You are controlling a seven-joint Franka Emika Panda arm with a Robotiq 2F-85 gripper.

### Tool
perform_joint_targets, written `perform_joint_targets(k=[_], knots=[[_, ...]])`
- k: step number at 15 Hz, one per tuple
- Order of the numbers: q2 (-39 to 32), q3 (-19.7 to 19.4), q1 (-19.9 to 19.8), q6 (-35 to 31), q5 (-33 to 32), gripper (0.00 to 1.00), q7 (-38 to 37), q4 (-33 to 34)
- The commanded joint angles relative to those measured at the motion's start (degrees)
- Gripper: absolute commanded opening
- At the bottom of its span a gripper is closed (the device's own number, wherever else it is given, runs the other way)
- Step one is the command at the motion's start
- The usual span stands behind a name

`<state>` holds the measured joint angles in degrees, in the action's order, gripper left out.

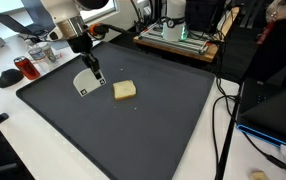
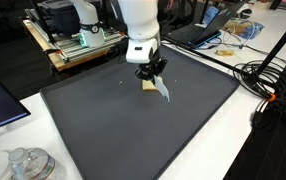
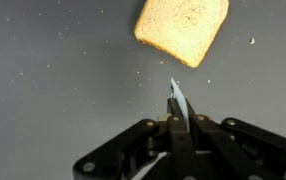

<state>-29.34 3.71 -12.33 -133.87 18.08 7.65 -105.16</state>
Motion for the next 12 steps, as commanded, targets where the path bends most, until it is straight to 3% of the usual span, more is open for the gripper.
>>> perform_joint_targets(k=[1,5,12], knots=[[7.1,1.8,-4.9,-0.6,9.5,0.01,9.8,-8.3],[13.7,1.2,-6.6,0.1,17.8,0.01,18.9,-15.6],[24.2,-2.8,-3.1,-2.6,28.6,0.01,24.9,-28.0]])
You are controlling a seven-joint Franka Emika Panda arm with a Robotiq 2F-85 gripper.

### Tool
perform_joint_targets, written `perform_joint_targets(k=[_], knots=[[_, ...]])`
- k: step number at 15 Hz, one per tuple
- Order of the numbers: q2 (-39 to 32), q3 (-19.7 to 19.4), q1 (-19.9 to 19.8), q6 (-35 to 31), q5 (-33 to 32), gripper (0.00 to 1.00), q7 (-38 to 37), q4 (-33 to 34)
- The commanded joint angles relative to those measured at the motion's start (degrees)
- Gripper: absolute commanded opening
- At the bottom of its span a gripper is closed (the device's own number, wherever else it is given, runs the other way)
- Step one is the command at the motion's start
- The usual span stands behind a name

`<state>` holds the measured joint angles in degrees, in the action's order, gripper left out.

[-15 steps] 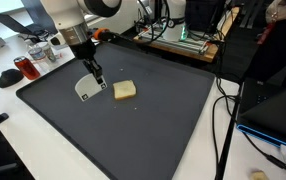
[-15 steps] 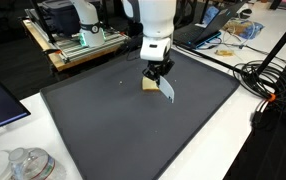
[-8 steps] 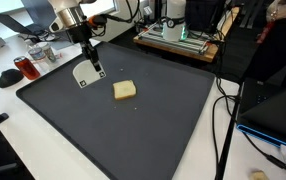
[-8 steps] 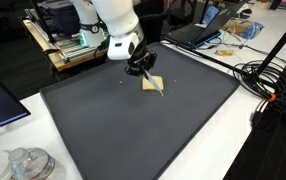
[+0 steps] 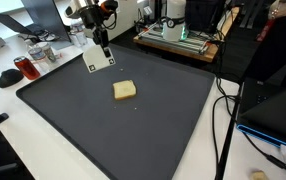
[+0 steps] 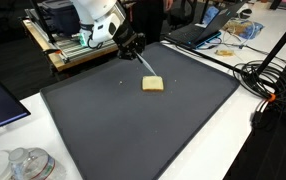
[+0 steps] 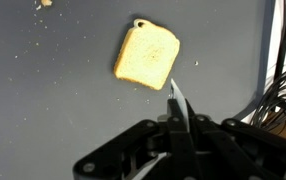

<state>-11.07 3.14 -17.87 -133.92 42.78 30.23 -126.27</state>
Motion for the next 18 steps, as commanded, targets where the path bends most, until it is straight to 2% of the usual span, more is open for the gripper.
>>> perform_joint_targets(k=[1,7,9,11,15,18], knots=[[7.1,-2.7,3.2,-3.6,4.3,0.01,2.5,-8.5],[13.5,-3.8,8.9,-14.6,1.1,0.01,-2.4,-17.6],[14.9,-3.6,10.8,-15.9,-1.4,0.01,-5.7,-19.3],[15.8,-3.2,12.5,-17.1,-6.4,0.01,-11.1,-20.3],[17.1,-2.4,15.1,-15.5,-22.1,0.01,-24.0,-19.7],[17.1,-1.6,16.8,-12.3,-30.5,0.01,-28.5,-17.1]])
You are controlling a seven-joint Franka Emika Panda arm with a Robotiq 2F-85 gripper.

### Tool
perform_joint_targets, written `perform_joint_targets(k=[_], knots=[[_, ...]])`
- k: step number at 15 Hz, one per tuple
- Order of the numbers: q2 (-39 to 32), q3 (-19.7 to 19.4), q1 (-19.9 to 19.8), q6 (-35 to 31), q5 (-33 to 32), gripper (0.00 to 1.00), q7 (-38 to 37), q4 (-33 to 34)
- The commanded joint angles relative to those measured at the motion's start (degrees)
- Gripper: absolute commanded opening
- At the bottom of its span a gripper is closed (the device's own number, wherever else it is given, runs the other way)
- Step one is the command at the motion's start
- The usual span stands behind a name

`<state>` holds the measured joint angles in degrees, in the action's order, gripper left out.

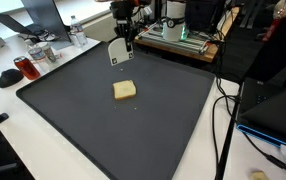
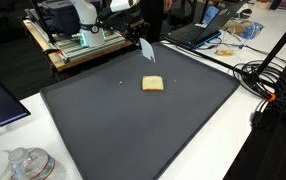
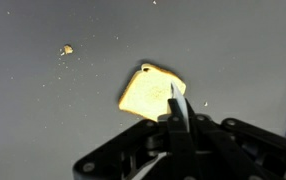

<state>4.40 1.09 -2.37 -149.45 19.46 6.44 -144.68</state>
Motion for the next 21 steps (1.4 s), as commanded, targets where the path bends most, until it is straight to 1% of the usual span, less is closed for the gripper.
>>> perform_joint_targets(k=[1,4,6,10,14,18,21], knots=[[1.5,0.9,1.9,4.0,-9.5,0.01,-5.2,2.1],[0.0,2.3,3.6,4.9,-15.6,0.01,-6.1,4.4],[-1.5,2.8,4.4,4.5,-17.9,0.01,-5.4,5.2],[-4.9,3.2,5.4,3.6,-20.2,0.01,-4.8,5.1],[-9.6,2.6,5.3,4.1,-24.5,0.01,-6.7,6.0],[-14.1,1.4,5.8,3.8,-29.2,0.01,-10.4,8.2],[-16.9,0.4,5.9,3.7,-30.4,0.01,-12.2,10.2]])
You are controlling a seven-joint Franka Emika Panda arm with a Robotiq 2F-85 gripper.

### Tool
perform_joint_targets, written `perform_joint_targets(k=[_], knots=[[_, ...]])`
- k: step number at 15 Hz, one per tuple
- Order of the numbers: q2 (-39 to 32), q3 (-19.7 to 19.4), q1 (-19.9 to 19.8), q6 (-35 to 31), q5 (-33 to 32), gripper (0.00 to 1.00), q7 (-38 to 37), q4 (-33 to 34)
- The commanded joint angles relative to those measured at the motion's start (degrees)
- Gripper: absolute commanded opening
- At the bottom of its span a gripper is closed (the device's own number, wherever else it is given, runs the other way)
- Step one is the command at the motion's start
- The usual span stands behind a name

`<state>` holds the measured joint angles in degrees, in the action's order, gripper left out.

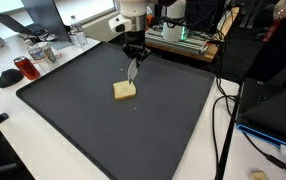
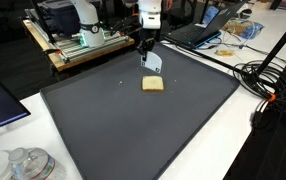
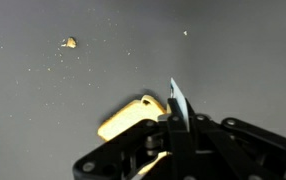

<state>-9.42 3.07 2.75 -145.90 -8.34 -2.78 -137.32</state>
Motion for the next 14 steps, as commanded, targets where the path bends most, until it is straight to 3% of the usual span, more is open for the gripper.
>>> perform_joint_targets(k=[1,14], knots=[[-4.0,-2.1,0.9,0.0,-3.4,0.01,-3.8,3.5],[-11.3,-4.3,1.7,-1.4,-3.4,0.01,-7.5,8.9]])
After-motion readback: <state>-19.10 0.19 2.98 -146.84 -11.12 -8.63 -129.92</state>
